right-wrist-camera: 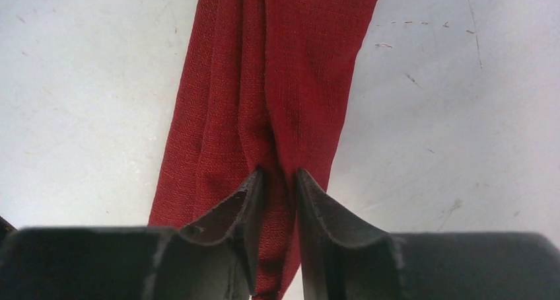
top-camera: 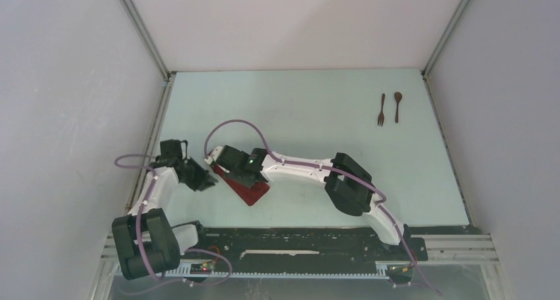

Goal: Fold the napkin into a case and place the utensils inside
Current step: Pick up the smaller rectangle-folded napkin from the center of the board.

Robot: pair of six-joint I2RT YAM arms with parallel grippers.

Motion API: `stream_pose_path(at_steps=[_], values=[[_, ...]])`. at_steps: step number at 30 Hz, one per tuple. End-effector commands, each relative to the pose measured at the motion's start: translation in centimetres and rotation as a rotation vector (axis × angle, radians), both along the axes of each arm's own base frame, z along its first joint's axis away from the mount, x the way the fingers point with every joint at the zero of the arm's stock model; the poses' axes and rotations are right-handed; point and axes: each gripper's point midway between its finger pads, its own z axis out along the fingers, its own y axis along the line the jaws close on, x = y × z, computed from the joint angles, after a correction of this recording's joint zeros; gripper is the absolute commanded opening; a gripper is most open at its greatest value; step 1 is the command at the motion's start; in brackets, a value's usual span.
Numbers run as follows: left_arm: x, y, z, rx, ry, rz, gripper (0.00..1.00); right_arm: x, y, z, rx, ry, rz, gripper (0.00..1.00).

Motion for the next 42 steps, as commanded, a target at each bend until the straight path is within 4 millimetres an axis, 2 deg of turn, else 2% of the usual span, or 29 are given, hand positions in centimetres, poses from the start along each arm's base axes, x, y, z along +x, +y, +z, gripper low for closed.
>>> stream_pose_path(at_steps=[1,7,9,15,19,23,28,31,34,38,40,42], values=[[-3.4,-0.7,-2.8,-0.041,0.095,0.110,0.23,-0.5,1.4,2.0,0.085,-0.007,-0.010,0.28],[-3.4,-3.7,-4.5,-0.126,0.095,0.063,0.20,-1.1,2.0,2.0,0.117,0.033,-0.022,0.00],[-3.5,-4.4,-5.2,-0.140,0.112,0.047,0.14,-1.5,2.3,2.5,0.143,0.062,-0.034,0.00],[-3.5,-4.6,-7.1,-0.121,0.126,0.054,0.05,-3.0,3.0,3.9,0.253,0.210,-0.082,0.00],[-3.7,-5.2,-7.4,-0.127,0.124,0.038,0.03,-3.8,3.6,3.7,0.291,0.283,-0.113,0.00],[-4.0,-5.3,-7.5,-0.125,0.118,0.043,0.02,-3.8,4.2,3.2,0.325,0.353,-0.171,0.00],[-4.5,-5.0,-7.3,-0.102,0.117,0.039,0.01,-3.6,4.0,1.1,0.349,0.432,-0.245,0.00],[-4.8,-4.5,-6.7,-0.066,0.125,0.024,0.05,-3.2,3.4,-0.2,0.372,0.478,-0.278,0.00],[-4.7,-4.0,-4.9,-0.043,0.113,0.013,0.11,-2.9,2.8,-1.3,0.377,0.509,-0.303,0.00],[-4.0,-3.4,-1.9,-0.041,0.064,0.024,0.13,-2.6,2.4,-1.9,0.380,0.517,-0.309,0.00],[-3.0,-2.6,-0.1,-0.034,0.021,0.039,0.12,-2.6,2.5,-2.0,0.385,0.524,-0.309,0.01],[-1.4,-2.7,1.7,-0.056,-0.051,0.023,0.13,-2.6,2.6,-1.9,0.388,0.521,-0.307,0.02]])
